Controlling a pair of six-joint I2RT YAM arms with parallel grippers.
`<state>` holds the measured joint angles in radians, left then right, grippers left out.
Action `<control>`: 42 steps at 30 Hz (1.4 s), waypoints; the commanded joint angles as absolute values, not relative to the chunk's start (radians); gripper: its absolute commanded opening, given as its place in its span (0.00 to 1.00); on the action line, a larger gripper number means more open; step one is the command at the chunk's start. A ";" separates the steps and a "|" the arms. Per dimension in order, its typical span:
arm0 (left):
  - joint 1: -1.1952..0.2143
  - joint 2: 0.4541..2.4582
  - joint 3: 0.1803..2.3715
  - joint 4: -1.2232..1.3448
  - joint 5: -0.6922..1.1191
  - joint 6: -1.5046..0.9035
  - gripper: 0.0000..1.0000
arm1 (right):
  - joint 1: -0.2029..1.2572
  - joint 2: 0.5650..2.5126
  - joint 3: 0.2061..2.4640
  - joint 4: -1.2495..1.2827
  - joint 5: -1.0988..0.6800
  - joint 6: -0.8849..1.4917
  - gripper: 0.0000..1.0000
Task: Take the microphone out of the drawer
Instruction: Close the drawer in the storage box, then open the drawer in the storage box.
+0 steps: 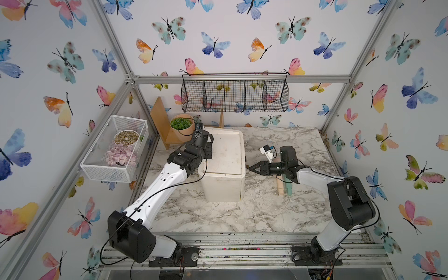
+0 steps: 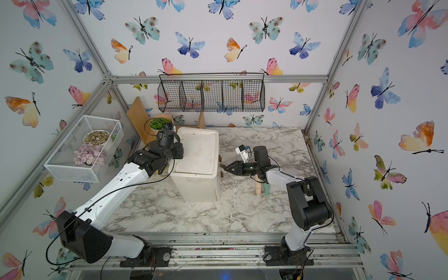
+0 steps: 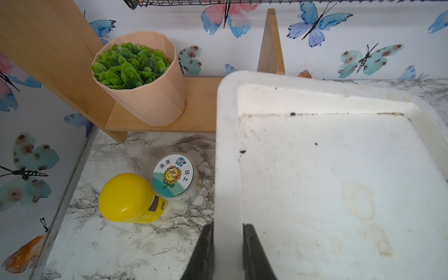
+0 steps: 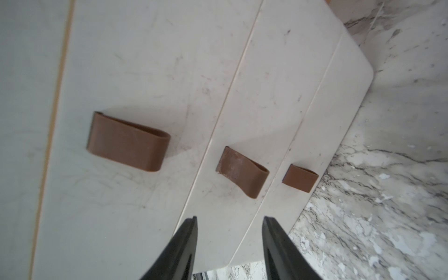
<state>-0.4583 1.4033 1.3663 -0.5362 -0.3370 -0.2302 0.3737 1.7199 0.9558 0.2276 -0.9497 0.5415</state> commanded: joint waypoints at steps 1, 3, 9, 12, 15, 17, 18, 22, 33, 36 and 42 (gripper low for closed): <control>-0.459 1.394 1.331 -0.558 -0.376 -0.178 0.00 | 0.370 1.753 0.944 0.350 -0.999 0.602 0.50; -0.459 1.395 1.330 -0.558 -0.378 -0.176 0.00 | 0.369 1.768 0.945 0.391 -1.007 0.624 0.51; -0.459 1.394 1.326 -0.557 -0.381 -0.175 0.00 | 0.368 1.811 0.953 0.476 -1.026 0.677 0.51; -0.459 1.395 1.324 -0.557 -0.382 -0.175 0.00 | 0.369 1.834 0.949 0.531 -1.038 0.711 0.51; -0.459 1.394 1.323 -0.557 -0.385 -0.173 0.00 | 0.369 1.854 0.948 0.575 -1.051 0.745 0.50; -0.459 1.394 1.321 -0.557 -0.386 -0.173 0.00 | 0.368 1.865 0.948 0.596 -1.054 0.757 0.49; -0.459 1.397 1.321 -0.557 -0.386 -0.175 0.00 | 0.368 1.869 0.948 0.603 -1.056 0.762 0.48; -0.459 1.399 1.322 -0.557 -0.386 -0.175 0.00 | 0.368 1.880 0.945 0.648 -1.063 0.790 0.30; -0.459 1.404 1.322 -0.558 -0.388 -0.176 0.00 | 0.352 1.866 0.912 0.668 -1.050 0.793 0.02; -0.460 1.403 1.322 -0.558 -0.389 -0.175 0.00 | 0.330 1.842 0.897 0.626 -1.040 0.761 0.02; -0.459 1.402 1.322 -0.558 -0.390 -0.175 0.00 | 0.252 1.767 0.864 0.482 -1.023 0.659 0.02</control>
<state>-0.4606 1.4017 1.3647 -0.5331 -0.3367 -0.2234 0.2935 1.8099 0.8837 0.5774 -1.0286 0.7330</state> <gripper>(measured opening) 0.186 0.079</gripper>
